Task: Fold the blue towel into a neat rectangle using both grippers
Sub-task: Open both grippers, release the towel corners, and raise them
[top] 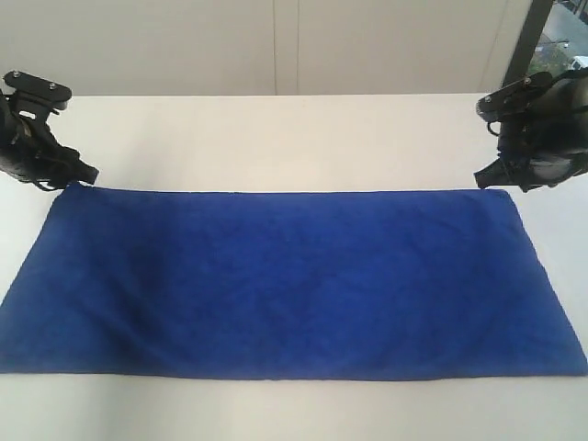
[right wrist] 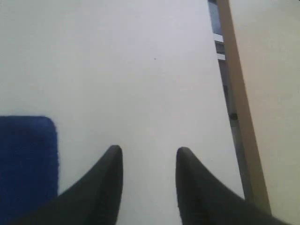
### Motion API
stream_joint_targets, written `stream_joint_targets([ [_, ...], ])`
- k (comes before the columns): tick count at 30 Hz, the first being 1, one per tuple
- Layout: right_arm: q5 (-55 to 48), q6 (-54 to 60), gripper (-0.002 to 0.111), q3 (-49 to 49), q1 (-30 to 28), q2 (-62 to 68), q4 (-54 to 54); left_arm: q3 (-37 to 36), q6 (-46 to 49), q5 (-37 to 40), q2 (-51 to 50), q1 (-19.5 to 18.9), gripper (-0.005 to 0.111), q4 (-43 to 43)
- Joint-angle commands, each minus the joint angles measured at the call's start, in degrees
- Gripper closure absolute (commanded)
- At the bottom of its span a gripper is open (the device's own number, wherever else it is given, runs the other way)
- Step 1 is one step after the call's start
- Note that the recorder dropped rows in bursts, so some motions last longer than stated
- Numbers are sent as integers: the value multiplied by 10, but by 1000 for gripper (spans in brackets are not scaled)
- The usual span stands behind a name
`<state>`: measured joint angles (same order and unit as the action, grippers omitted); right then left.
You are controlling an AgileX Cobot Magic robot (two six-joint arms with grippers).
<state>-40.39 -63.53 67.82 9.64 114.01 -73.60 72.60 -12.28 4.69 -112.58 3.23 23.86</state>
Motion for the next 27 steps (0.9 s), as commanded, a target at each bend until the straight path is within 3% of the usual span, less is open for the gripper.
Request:
stream_joint_targets([
  [1,5,7,84,4,-7,-25,26,8,-8,51,18,-20,58,5],
  [8,73,127,107,4,-7,-56,161,8,-10,85,40,-22,93,0],
  [12,73,191,108,4,-7,-61,213,8,-8,89,59,-21,106,-37],
  [18,62,346,108,4,-7,-61,392,7,59,143,69,3,107,-92],
  [24,2,407,108,4,-7,-77,448,5,123,183,69,6,107,-215],
  [27,-16,440,108,1,-7,-99,484,5,214,232,69,6,107,-289],
])
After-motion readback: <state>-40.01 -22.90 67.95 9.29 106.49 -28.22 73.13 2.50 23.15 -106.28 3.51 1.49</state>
